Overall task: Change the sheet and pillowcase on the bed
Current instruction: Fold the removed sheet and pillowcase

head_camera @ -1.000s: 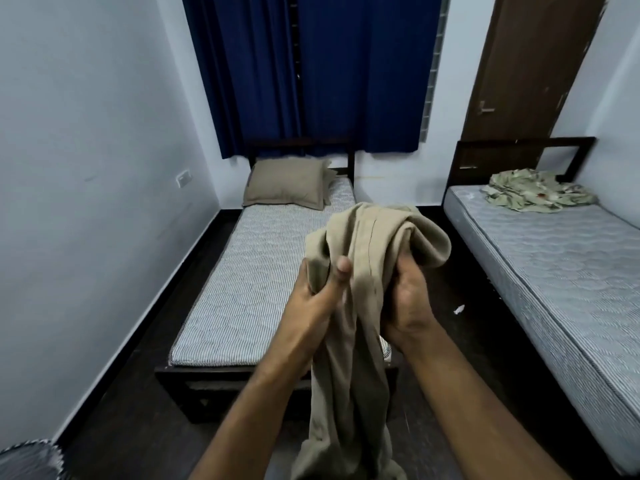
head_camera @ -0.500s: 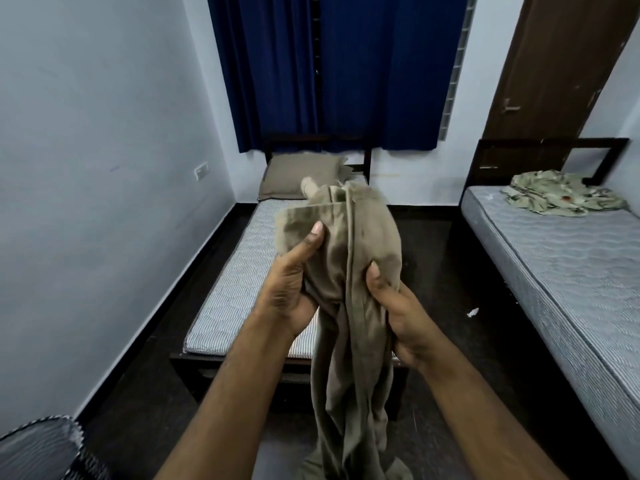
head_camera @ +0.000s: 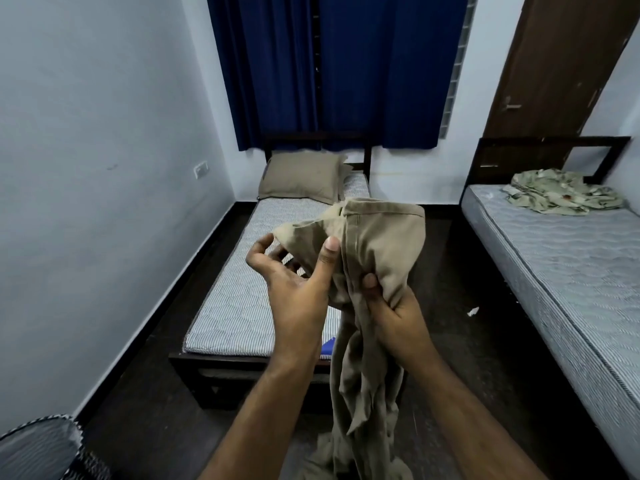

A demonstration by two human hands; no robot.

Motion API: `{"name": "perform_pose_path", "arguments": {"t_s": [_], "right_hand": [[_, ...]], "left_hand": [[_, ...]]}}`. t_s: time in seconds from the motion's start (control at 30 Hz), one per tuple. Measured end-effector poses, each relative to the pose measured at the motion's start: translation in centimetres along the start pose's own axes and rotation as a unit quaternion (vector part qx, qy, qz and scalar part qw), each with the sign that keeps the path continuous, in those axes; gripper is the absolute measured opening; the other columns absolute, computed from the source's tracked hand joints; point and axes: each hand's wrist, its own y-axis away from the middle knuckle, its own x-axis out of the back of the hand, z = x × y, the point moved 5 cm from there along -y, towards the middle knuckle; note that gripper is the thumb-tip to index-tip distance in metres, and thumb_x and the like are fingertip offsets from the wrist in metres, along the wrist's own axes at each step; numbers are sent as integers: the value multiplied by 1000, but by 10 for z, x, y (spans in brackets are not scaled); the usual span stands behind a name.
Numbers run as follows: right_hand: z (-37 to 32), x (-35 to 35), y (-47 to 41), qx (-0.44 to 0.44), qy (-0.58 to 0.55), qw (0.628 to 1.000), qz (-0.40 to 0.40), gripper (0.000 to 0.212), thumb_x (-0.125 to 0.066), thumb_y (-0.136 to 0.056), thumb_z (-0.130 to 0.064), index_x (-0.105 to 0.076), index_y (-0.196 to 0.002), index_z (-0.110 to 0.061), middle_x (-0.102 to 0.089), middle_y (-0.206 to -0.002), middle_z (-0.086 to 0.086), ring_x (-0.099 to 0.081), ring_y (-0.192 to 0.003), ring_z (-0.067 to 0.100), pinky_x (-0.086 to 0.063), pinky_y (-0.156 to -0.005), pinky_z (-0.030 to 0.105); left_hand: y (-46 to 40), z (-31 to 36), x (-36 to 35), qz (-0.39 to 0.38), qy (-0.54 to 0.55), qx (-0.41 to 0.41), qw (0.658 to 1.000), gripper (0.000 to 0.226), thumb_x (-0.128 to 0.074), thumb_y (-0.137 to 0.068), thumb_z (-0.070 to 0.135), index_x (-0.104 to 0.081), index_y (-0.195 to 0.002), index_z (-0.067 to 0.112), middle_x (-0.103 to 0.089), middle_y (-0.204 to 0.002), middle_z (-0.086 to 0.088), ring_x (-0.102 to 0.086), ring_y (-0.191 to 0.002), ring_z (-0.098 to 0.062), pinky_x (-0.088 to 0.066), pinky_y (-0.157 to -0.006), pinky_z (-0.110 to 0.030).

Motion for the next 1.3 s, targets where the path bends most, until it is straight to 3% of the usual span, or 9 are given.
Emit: {"name": "perform_pose_path", "arguments": {"t_s": [0.2, 0.4, 0.53, 0.73, 0.9, 1.0, 1.07, 1.2, 1.3], "right_hand": [[-4, 5, 5, 112, 65, 991, 32, 22, -53, -97, -34, -66, -113, -27, -72, -110, -18, -67, -109, 4, -53, -89, 22], [3, 6, 8, 166, 183, 969, 13, 29, -55, -97, -42, -62, -121, -28, -65, -119, -15, -64, -115, 9, -50, -92, 23], [21, 11, 6, 170, 254, 952, 5, 23, -57, -97, -34, -67, -101, -14, -72, -98, 4, -69, -93, 28, -55, -73, 48], [13, 5, 10, 152, 234, 960, -22, 56, -47, -99, -56, -59, -131, -11, -54, -126, -5, -43, -123, -13, -36, -99, 8], [-4, -6, 21, 33, -76, 984, -157, 39, -35, -99, -54, -57, -131, -52, -65, -120, -29, -56, -115, -13, -43, -93, 7], [-22, -5, 14, 13, -187, 980, -72, 52, -74, -66, -72, -78, -103, -36, -74, -109, -15, -67, -107, 2, -54, -88, 20], [-22, 0, 8, -28, -188, 982, -7, 71, -89, -38, -71, -79, -93, -27, -77, -96, -13, -70, -94, 0, -56, -80, 20], [-24, -7, 0, -28, -39, 995, 86, 46, -76, -73, -62, -66, -101, -28, -68, -90, -25, -61, -90, -21, -44, -82, 4], [-30, -3, -10, 19, -70, 989, 132, 74, -68, -78, -59, -59, -128, -6, -73, -103, -13, -65, -107, -7, -50, -93, 15]], "left_hand": [[13, 6, -5, -90, -125, -76, 985, 46, -71, -73, 70, -69, -103, 35, -45, -128, 7, -54, -121, -7, -52, -97, -34], [6, 2, -17, -156, 8, -44, 987, 49, -88, -72, 36, -71, -113, 14, -55, -132, -25, -59, -124, -33, -55, -94, -47], [7, 9, -25, -189, 86, -59, 976, 29, -84, -72, 16, -78, -99, 27, -56, -134, -26, -54, -130, -36, -49, -103, -40], [11, 2, -28, -241, 251, 62, 935, 35, -81, -79, 19, -57, -97, 2, -68, -120, -18, -64, -117, -29, -52, -98, -36], [8, -13, -23, -178, 378, 265, 869, 29, -58, -97, 20, -72, -109, -2, -72, -110, -21, -72, -100, -29, -59, -90, -41], [12, -17, -28, -190, 424, 334, 820, 25, -65, -85, 18, -77, -98, 0, -74, -105, -19, -73, -95, -30, -53, -94, -43], [18, -20, -36, -166, 411, 351, 825, 36, -49, -97, 25, -76, -100, 1, -72, -107, -18, -72, -94, -29, -52, -94, -42], [24, -14, -51, -110, 325, 286, 895, 39, -64, -83, 13, -66, -117, -6, -69, -116, -25, -69, -107, -33, -52, -103, -41], [17, -6, -49, -84, 279, 228, 929, 45, -64, -82, 3, -59, -125, -9, -73, -105, -20, -73, -93, -26, -59, -90, -35]]}}
